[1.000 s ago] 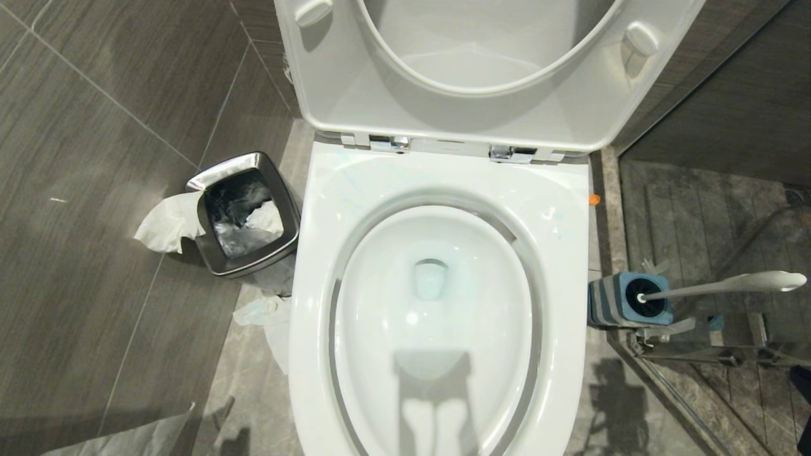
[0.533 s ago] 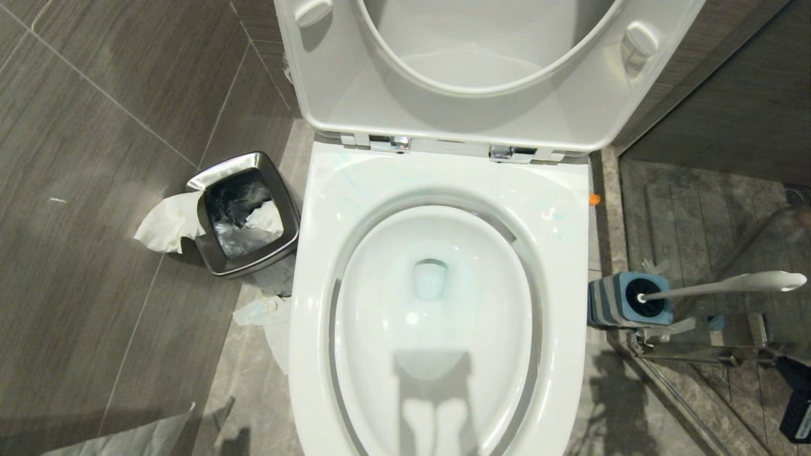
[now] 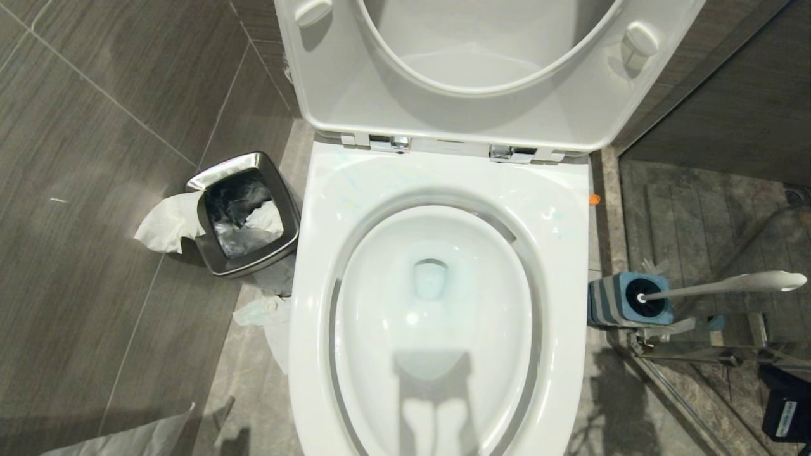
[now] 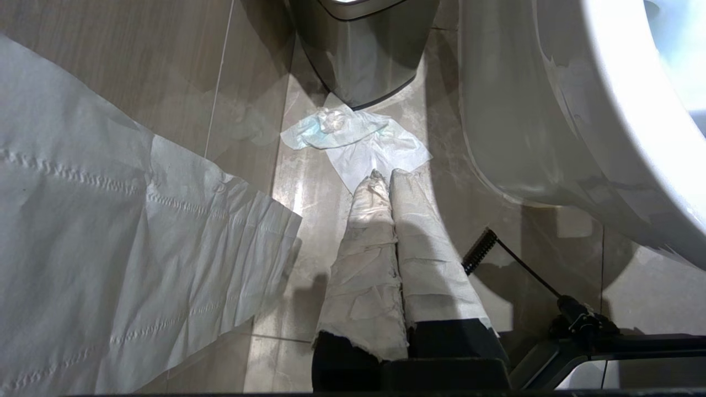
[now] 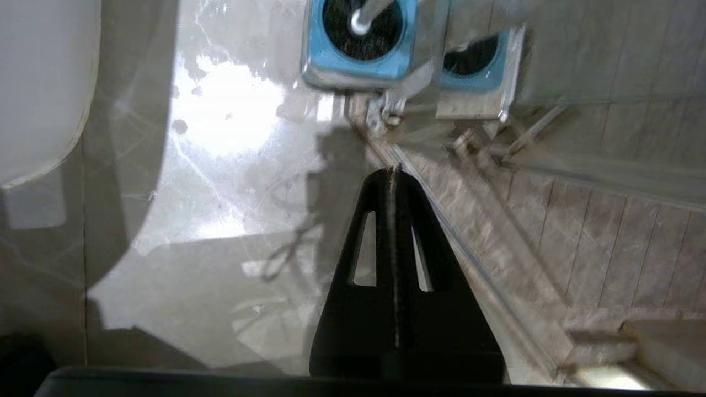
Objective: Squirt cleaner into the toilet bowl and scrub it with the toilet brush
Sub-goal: Scrub the toilet bowl
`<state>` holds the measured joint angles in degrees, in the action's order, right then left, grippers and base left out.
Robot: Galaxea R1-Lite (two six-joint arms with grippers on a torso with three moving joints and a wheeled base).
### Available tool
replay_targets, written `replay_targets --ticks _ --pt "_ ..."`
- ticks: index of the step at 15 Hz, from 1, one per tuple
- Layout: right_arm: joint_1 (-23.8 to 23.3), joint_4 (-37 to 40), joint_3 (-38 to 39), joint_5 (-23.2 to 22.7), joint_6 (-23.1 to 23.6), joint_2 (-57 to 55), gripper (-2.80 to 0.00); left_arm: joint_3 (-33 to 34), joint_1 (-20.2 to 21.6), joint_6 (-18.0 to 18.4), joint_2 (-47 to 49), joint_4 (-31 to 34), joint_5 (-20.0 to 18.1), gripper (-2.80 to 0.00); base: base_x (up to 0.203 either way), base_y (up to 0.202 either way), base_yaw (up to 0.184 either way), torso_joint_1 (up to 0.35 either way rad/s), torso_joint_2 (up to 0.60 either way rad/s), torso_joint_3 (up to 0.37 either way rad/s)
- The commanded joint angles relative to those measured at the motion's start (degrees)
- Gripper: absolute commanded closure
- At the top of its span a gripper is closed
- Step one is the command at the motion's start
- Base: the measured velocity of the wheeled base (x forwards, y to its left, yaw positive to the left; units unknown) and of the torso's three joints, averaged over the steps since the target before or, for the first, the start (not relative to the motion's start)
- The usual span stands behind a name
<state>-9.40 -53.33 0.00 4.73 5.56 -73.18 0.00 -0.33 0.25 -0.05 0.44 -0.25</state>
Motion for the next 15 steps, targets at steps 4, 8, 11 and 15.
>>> replay_targets --ticks 4,8,11,15 --pt "-0.2 -0.8 -0.1 0.2 -0.1 -3.2 -2.8 0.1 0.0 0.0 0.0 0.0 0.0 0.0 0.0 0.0 0.0 0.0 0.0 0.0" --pt "-0.3 -6.0 -0.1 0.3 -1.3 -9.4 -2.8 0.2 0.0 0.0 0.0 0.0 0.0 0.0 0.0 0.0 0.0 0.0 0.0 0.0" --pt "-1.9 -19.0 -0.3 -0.2 -1.4 -20.0 -2.8 0.2 0.0 0.0 0.0 0.0 0.0 0.0 0.0 0.0 0.0 0.0 0.0 0.0" --pt "-4.8 -23.1 -6.6 -2.0 -1.4 -26.4 -2.8 0.1 0.0 0.0 0.0 0.0 0.0 0.0 0.0 0.0 0.0 0.0 0.0 0.0"
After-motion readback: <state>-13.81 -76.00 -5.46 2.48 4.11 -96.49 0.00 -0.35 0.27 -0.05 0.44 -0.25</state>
